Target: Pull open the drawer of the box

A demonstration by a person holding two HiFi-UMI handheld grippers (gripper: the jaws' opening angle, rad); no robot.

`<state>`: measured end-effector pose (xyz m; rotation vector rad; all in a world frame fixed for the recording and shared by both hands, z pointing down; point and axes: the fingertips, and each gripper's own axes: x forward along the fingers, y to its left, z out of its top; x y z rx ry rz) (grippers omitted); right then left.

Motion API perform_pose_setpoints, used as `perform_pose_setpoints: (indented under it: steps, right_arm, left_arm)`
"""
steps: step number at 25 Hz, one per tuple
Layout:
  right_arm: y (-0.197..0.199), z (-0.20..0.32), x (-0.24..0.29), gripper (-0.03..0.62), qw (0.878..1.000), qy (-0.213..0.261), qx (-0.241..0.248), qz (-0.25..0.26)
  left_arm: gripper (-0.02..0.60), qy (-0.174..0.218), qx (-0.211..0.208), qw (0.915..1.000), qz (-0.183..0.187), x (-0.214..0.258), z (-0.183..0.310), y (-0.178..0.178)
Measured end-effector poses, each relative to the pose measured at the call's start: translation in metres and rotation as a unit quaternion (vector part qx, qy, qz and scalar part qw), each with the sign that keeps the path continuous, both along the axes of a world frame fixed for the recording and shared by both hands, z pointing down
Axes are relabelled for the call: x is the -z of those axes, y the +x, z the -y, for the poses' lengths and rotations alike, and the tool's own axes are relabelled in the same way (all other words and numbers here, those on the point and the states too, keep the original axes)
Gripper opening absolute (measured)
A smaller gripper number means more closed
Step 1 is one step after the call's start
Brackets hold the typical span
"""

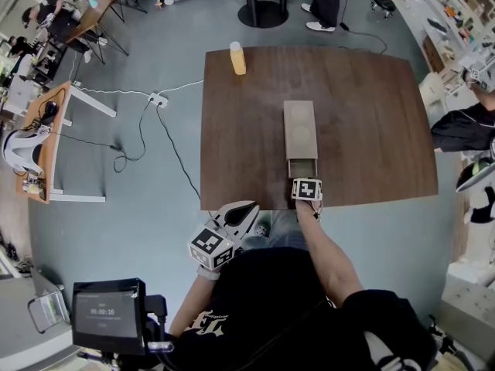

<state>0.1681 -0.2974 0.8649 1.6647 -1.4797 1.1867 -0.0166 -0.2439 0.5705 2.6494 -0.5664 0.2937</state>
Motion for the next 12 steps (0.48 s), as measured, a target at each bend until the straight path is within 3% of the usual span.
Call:
perform_pose_setpoints:
  steps: [12]
  right_arm:
    - [-0.004, -0.028, -0.005, 0.175, 1.000, -0.008, 0.002, -0.006]
  left_arm:
    - [0.005, 0.010, -0.015, 0.9998, -0.008, 0.004, -0.021, 0.004]
